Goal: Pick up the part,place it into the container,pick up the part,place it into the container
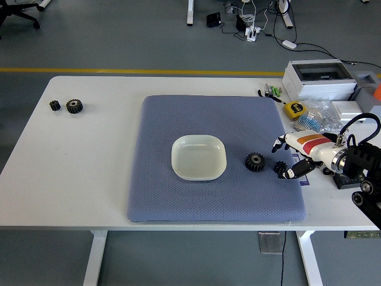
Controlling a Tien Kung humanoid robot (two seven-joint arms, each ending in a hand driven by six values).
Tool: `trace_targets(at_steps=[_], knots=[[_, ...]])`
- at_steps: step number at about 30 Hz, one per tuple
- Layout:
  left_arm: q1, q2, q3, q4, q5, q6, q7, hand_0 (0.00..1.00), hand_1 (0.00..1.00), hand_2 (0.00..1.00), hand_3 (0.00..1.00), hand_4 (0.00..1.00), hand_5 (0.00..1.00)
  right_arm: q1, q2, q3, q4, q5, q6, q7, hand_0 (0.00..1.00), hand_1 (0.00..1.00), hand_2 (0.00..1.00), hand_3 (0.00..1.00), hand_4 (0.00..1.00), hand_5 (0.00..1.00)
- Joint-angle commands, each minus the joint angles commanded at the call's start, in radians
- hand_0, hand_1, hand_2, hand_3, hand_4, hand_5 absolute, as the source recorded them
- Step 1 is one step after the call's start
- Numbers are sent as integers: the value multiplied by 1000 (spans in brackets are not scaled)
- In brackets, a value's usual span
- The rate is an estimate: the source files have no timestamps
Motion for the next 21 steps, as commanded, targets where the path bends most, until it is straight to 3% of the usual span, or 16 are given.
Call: trace_targets(at_steps=[2, 3, 20, 21], knots=[[-1, 0, -1, 0, 0, 0, 0, 712, 672, 671, 566, 602, 569, 3, 4, -7, -9, 1, -6, 1, 419, 581, 647, 603, 998, 266], [-1, 0, -2, 0, 1, 0, 0, 711, 672, 671, 566, 603, 569, 5, 7, -11, -16, 1, -12, 3, 427, 577, 637, 555, 998, 257], [-10, 2, 0, 0, 0, 0, 1, 711, 672, 672, 567, 602, 571, 22, 39, -48, -108, 26, -76, -19, 383, 542, 582, 529, 985, 225], [-11, 1, 0, 0, -1, 0, 1, 711, 671, 672, 567, 602, 571, 23, 41, -50, -111, 27, -79, -20, 335, 496, 544, 521, 924, 207]])
